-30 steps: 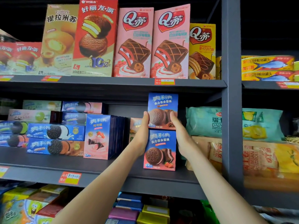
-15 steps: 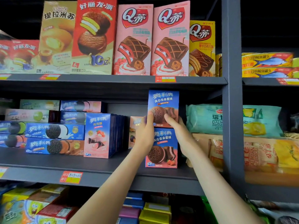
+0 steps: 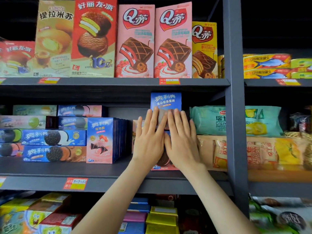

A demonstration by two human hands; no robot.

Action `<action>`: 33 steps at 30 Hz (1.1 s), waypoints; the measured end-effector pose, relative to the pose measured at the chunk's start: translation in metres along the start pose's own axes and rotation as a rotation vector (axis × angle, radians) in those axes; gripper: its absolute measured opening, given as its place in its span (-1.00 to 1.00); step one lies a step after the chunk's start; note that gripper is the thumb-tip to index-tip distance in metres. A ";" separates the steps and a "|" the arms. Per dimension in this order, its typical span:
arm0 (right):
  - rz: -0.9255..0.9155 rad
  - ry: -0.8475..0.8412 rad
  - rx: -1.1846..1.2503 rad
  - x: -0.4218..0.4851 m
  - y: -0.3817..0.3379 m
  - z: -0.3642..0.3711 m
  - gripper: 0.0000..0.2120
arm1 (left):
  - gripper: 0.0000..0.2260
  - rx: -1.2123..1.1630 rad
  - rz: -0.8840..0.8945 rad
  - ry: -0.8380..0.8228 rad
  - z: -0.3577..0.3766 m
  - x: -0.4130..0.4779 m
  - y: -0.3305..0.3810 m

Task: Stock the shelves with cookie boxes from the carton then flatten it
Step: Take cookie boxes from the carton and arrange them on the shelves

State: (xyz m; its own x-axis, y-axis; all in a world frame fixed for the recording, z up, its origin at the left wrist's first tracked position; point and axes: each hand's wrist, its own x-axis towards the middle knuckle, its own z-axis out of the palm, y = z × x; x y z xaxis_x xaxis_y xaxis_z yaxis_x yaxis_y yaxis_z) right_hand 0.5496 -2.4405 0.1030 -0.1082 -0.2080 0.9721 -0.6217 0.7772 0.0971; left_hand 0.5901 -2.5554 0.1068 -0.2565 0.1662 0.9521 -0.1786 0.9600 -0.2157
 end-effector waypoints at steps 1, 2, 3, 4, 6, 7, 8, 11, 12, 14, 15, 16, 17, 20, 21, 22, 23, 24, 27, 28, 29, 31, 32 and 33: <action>-0.008 -0.008 -0.018 -0.001 -0.001 -0.001 -0.47 | -0.53 0.001 0.001 -0.016 0.000 -0.001 -0.001; -0.010 -0.016 -0.032 -0.002 -0.001 -0.001 -0.47 | -0.52 0.001 0.002 -0.031 0.000 -0.002 -0.001; -0.009 -0.026 -0.044 -0.003 -0.001 -0.002 -0.47 | -0.53 -0.002 0.001 -0.046 -0.001 -0.002 -0.001; -0.006 -0.036 -0.053 -0.003 -0.001 -0.003 -0.47 | -0.53 -0.006 0.001 -0.055 -0.002 -0.002 -0.001; 0.008 -0.046 -0.066 -0.004 -0.004 -0.006 -0.46 | -0.53 -0.016 0.001 -0.068 -0.003 -0.003 -0.001; 0.015 -0.049 -0.067 -0.005 -0.006 -0.008 -0.46 | -0.53 -0.018 -0.001 -0.079 -0.005 -0.004 -0.001; 0.017 -0.048 -0.064 -0.005 -0.009 -0.010 -0.46 | -0.53 -0.019 -0.006 -0.087 -0.006 -0.006 -0.002; -0.005 -0.041 -0.031 -0.008 -0.018 -0.012 -0.45 | -0.52 -0.034 -0.055 -0.105 -0.011 -0.011 -0.004; -0.013 -0.037 -0.010 -0.009 -0.021 -0.013 -0.44 | -0.51 -0.041 -0.075 -0.109 -0.012 -0.013 -0.006; -0.036 -0.021 0.033 -0.010 -0.027 -0.014 -0.44 | -0.50 -0.051 -0.098 -0.125 -0.018 -0.016 -0.013; -0.052 -0.016 0.055 -0.011 -0.030 -0.014 -0.44 | -0.50 -0.054 -0.100 -0.131 -0.021 -0.017 -0.019; -0.070 -0.015 0.081 -0.010 -0.034 -0.015 -0.43 | -0.49 -0.056 -0.102 -0.130 -0.025 -0.019 -0.026; -0.090 -0.014 0.109 -0.010 -0.038 -0.015 -0.42 | -0.49 -0.059 -0.107 -0.126 -0.029 -0.022 -0.034; -0.126 -0.011 0.209 -0.008 -0.058 -0.014 -0.42 | -0.48 -0.053 -0.175 -0.153 -0.039 -0.036 -0.062; -0.128 -0.020 0.247 -0.007 -0.068 -0.013 -0.42 | -0.46 -0.028 -0.202 -0.174 -0.043 -0.043 -0.071; -0.126 -0.034 0.289 -0.007 -0.078 -0.011 -0.42 | -0.45 0.000 -0.228 -0.197 -0.046 -0.050 -0.081; -0.115 -0.058 0.333 -0.007 -0.088 -0.009 -0.42 | -0.43 0.019 -0.251 -0.231 -0.049 -0.057 -0.091; -0.100 -0.097 0.380 -0.007 -0.099 -0.006 -0.41 | -0.41 0.027 -0.275 -0.271 -0.052 -0.063 -0.101; -0.071 -0.239 0.476 -0.007 -0.130 0.002 -0.37 | -0.40 0.040 -0.330 -0.392 -0.065 -0.079 -0.134; -0.056 -0.287 0.502 -0.007 -0.140 0.004 -0.37 | -0.40 0.041 -0.364 -0.414 -0.070 -0.084 -0.144; -0.031 -0.325 0.529 -0.007 -0.148 0.006 -0.37 | -0.40 0.029 -0.398 -0.432 -0.074 -0.089 -0.153; 0.047 -0.395 0.571 -0.008 -0.166 0.010 -0.38 | -0.40 -0.025 -0.443 -0.457 -0.082 -0.097 -0.170; 0.096 -0.431 0.602 -0.008 -0.174 0.012 -0.38 | -0.40 -0.051 -0.452 -0.472 -0.084 -0.101 -0.178; 0.148 -0.459 0.638 -0.007 -0.182 0.013 -0.40 | -0.41 -0.070 -0.449 -0.484 -0.086 -0.103 -0.185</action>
State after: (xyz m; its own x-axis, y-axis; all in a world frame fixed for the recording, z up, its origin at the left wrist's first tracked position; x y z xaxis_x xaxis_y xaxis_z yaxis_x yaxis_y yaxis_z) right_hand 0.6534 -2.5880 0.0753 -0.4465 -0.4604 0.7672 -0.8847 0.3554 -0.3016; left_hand 0.7313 -2.7309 0.0668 -0.5725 -0.3581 0.7376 -0.3098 0.9274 0.2098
